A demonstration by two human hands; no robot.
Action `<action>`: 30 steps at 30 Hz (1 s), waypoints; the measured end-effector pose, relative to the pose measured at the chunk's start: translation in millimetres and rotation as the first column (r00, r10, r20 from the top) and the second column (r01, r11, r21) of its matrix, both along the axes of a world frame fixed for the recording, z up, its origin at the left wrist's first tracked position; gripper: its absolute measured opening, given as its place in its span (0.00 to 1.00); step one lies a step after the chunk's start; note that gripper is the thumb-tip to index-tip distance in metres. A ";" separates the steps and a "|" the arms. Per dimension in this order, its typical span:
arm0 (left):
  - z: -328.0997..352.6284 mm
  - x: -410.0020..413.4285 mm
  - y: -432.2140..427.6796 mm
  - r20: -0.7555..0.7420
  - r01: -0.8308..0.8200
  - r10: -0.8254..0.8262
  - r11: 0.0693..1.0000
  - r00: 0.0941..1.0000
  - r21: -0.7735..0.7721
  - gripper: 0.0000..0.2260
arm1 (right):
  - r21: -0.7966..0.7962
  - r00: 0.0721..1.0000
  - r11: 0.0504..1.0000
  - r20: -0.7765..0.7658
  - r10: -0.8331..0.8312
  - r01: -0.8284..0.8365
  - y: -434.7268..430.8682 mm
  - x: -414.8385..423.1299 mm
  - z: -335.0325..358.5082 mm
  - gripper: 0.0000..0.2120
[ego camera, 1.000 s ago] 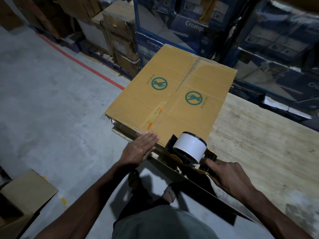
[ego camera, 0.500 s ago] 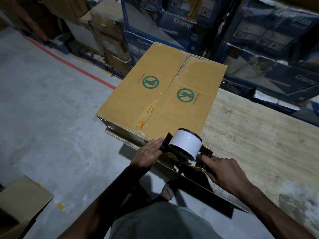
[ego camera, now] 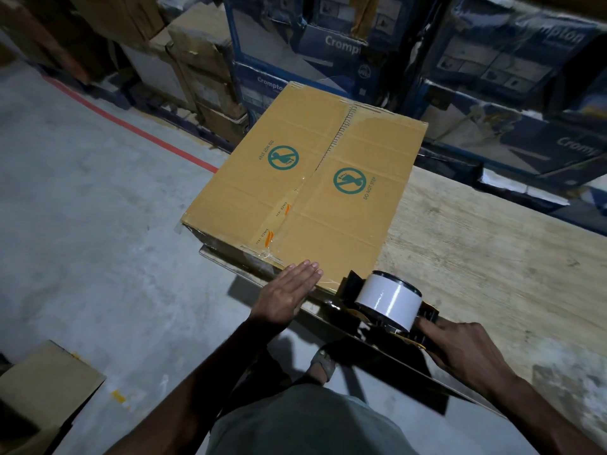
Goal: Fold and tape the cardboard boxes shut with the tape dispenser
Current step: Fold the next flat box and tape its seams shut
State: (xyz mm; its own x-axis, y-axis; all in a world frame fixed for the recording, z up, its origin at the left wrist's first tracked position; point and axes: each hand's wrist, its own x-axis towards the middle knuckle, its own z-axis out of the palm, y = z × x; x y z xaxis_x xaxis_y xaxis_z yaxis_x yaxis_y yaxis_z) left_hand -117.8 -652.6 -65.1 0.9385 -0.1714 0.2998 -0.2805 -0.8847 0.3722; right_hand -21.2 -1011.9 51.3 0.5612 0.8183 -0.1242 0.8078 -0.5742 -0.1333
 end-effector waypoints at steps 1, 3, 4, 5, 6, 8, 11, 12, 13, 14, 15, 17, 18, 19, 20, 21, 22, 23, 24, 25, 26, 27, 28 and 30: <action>-0.8 -1.0 -2.0 0.008 -0.015 0.015 1.000 1.000 0.014 0.32 | 0.015 1.000 1.000 -0.002 -0.002 0.002 -0.4 -0.1 -1.3 0.37; -0.6 -2.7 -11.5 0.029 0.015 -0.016 0.999 0.999 0.050 0.30 | 0.032 1.000 0.999 -0.008 -0.002 0.002 -1.9 0.2 -2.9 0.36; 0.4 -2.8 -19.5 0.037 0.070 -0.072 0.996 0.997 0.060 0.25 | 0.038 1.000 0.999 -0.011 0.000 0.001 -2.4 0.1 -4.0 0.36; 3.1 -2.1 -29.6 0.043 0.126 -0.128 0.990 0.991 0.060 0.19 | 0.042 1.000 0.999 -0.017 0.000 0.001 -2.1 0.4 -4.8 0.35; 6.9 -0.5 -40.6 0.044 0.158 -0.160 0.986 0.986 0.050 0.15 | 0.045 1.000 0.999 -0.024 -0.001 0.002 -1.7 0.8 -6.0 0.35; 16.0 3.4 -57.5 0.049 0.157 -0.157 0.988 0.986 0.011 0.10 | 0.047 0.999 0.999 -0.042 -0.006 0.008 -0.6 0.8 -6.3 0.35; 16.6 7.2 -61.0 0.104 0.115 -0.113 0.993 0.988 -0.006 0.11 | 0.061 0.999 0.998 -0.052 -0.011 0.014 1.1 -0.1 -6.2 0.34; 16.2 7.2 -58.0 0.108 0.125 -0.125 0.992 0.986 0.010 0.13 | 0.069 0.999 0.998 -0.050 -0.009 0.012 2.1 -1.3 -5.7 0.33; 15.6 7.4 -54.5 0.107 0.138 -0.141 0.990 0.984 0.038 0.14 | 0.076 0.999 0.997 -0.036 0.000 0.002 3.8 -2.2 -4.4 0.31; 14.0 7.5 -50.6 0.096 0.148 -0.154 0.987 0.983 0.067 0.15 | 0.082 1.000 0.997 -0.021 0.008 -0.006 5.1 -2.6 -4.1 0.28; 12.9 7.7 -47.2 0.087 0.149 -0.158 0.984 0.984 0.098 0.16 | 0.078 1.000 0.997 -0.012 0.004 -0.003 7.5 -3.0 -2.7 0.23; 11.5 7.2 -40.7 0.071 0.135 -0.143 0.984 0.987 0.118 0.19 | 0.072 1.000 0.997 -0.017 -0.014 0.015 8.5 -2.1 -0.5 0.19; 13.5 7.2 -37.9 0.066 0.128 -0.136 0.986 0.989 0.106 0.22 | 0.073 1.000 0.997 -0.022 -0.020 0.022 5.6 -1.9 -1.2 0.19; 15.5 6.9 -35.6 0.063 0.125 -0.131 0.988 0.989 0.091 0.26 | 0.069 0.999 0.997 -0.020 -0.026 0.028 0.1 -2.9 -2.3 0.18; 18.3 6.3 -34.1 0.070 0.125 -0.130 0.989 0.989 0.076 0.30 | 0.063 1.000 0.998 -0.005 -0.024 0.024 -7.9 -4.5 -3.4 0.17; 21.2 6.1 -33.2 0.074 0.125 -0.129 0.990 0.989 0.060 0.32 | 0.063 1.000 0.998 0.013 -0.017 0.016 -17.2 -5.5 -4.6 0.18; 23.1 5.3 -33.4 0.068 0.125 -0.128 0.991 0.989 0.049 0.35 | 0.078 1.000 0.997 0.012 -0.017 0.016 -26.5 -7.2 -5.7 0.20; 24.2 3.9 -34.2 0.053 0.122 -0.124 0.992 0.991 0.039 0.38 | 0.097 0.999 0.995 0.007 -0.032 0.031 -34.6 -10.3 -6.8 0.22; 24.8 2.2 -35.1 0.033 0.113 -0.114 0.993 0.993 0.032 0.42 | 0.102 0.999 0.994 0.014 -0.052 0.051 -40.8 -13.3 -7.0 0.21; 26.1 1.9 -36.0 0.018 0.102 -0.103 0.994 0.995 0.030 0.44 | 0.101 0.998 0.994 0.037 -0.052 0.048 -43.1 -15.2 -6.7 0.18; 26.6 1.9 -36.6 0.006 0.102 -0.102 0.994 0.995 0.025 0.46 | 0.099 0.997 0.994 0.048 -0.056 0.051 -43.3 -15.5 -6.2 0.16; 27.1 1.8 -37.3 -0.004 0.111 -0.111 0.994 0.994 0.024 0.47 | 0.091 0.997 0.995 0.047 -0.054 0.049 -43.3 -15.8 -7.7 0.16; 28.6 1.9 -37.4 -0.011 0.118 -0.118 0.993 0.993 0.027 0.46 | 0.079 0.998 0.996 0.045 -0.052 0.048 -42.8 -16.6 -8.6 0.17; 31.7 1.9 -38.6 -0.018 0.110 -0.110 0.994 0.994 0.024 0.44 | 0.073 0.997 0.997 0.063 -0.045 0.040 -43.2 -18.7 -13.5 0.23</action>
State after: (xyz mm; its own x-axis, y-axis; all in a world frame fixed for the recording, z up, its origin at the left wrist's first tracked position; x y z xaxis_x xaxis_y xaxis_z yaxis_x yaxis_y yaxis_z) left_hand -115.9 -691.2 -33.4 0.9183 -0.2809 0.2791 -0.3706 -0.8580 0.3557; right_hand -39.9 -1055.0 37.8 0.6004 0.7992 -0.0286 0.7913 -0.5988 -0.1235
